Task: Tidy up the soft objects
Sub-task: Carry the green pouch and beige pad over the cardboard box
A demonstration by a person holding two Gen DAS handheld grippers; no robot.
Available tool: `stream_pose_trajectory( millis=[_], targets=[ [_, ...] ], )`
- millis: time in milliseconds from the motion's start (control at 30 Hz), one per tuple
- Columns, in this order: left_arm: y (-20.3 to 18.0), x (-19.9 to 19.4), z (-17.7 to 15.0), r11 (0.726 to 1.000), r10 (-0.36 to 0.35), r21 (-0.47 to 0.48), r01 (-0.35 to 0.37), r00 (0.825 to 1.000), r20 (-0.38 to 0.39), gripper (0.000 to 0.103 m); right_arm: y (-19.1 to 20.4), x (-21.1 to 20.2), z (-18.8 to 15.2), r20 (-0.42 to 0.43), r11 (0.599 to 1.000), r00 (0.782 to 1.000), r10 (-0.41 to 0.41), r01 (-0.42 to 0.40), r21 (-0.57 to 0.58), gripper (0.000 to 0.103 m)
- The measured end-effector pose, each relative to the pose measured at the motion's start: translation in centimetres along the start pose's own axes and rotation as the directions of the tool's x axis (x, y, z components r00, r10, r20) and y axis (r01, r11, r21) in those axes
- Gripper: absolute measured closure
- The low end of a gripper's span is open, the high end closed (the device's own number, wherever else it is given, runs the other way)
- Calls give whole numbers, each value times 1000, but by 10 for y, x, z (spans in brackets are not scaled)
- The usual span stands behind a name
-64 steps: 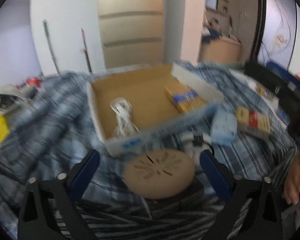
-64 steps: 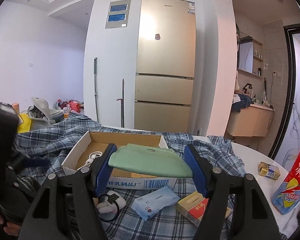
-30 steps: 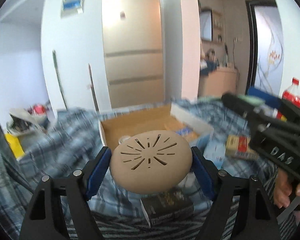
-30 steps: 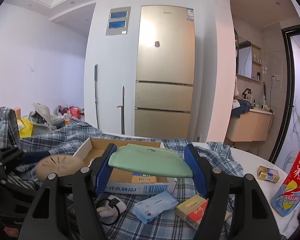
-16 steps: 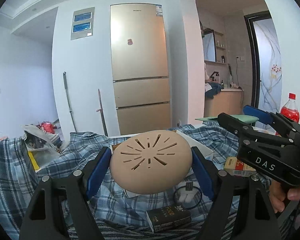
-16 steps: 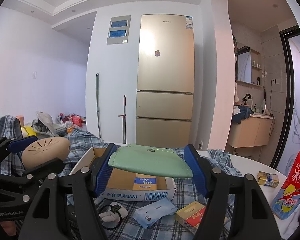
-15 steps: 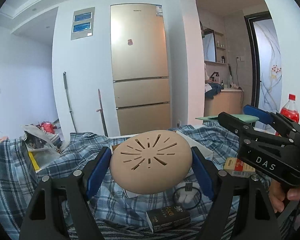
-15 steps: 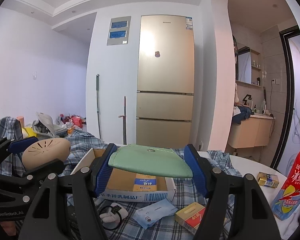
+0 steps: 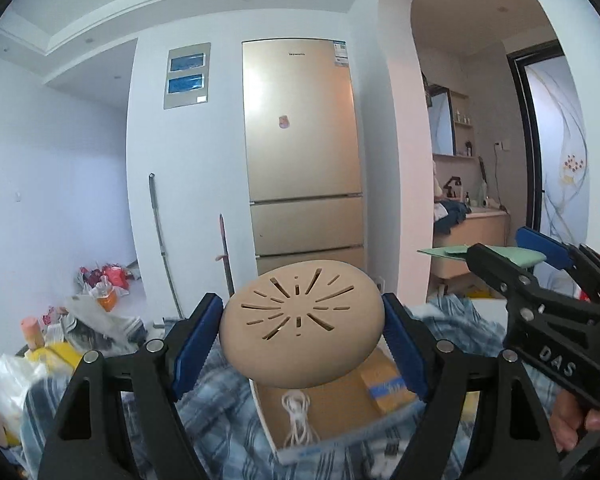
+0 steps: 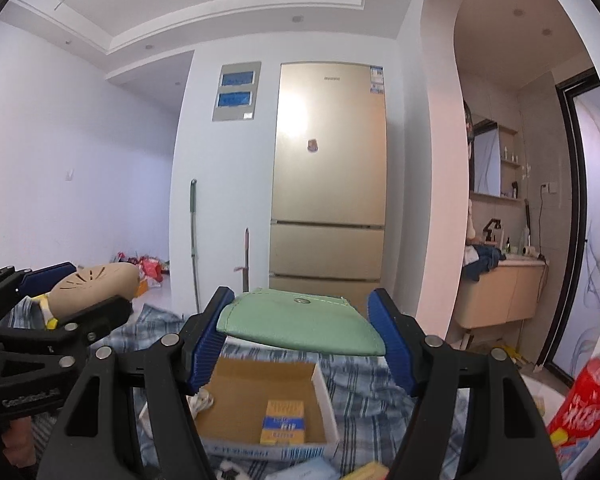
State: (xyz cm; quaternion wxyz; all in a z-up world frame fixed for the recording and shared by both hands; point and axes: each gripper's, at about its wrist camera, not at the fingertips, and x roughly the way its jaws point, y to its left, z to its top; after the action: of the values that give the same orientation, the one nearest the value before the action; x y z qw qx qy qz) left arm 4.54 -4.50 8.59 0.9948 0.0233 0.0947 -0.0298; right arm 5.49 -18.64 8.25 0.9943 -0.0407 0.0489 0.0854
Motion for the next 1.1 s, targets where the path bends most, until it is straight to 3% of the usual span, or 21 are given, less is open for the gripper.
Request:
stream_pose_trajectory(
  millis=[200,367,667,767,933,1033,1100],
  targets=[
    [1,23,30,1000,0,-22,0,1000,12,22,-2,22,16,39,1000,999,-17,17,20,35],
    [11,48,35,999,19,-45,-20,999,-29,22,-11,41,11,37,998,999,-36,34,47,35],
    [15,93,6,997,63,-27,-68,984,-164,22,-9,82,-41,-148,999,989,-5,10,31,35],
    [14,111,-8,997,74,-5,-77,969,-236,22,-1,96,-57,-230,1000,973,22,-19,14,35],
    [12,143,-32,999,52,6,-54,918,-392,22,1,116,-79,-364,998,929,70,-67,20,35],
    [10,153,-44,999,47,18,-44,894,-445,22,-1,130,-93,-470,989,870,150,-128,79,35],
    [7,154,-50,999,53,23,-48,884,-464,21,-2,134,-98,-499,989,855,144,-117,86,35]
  ],
)
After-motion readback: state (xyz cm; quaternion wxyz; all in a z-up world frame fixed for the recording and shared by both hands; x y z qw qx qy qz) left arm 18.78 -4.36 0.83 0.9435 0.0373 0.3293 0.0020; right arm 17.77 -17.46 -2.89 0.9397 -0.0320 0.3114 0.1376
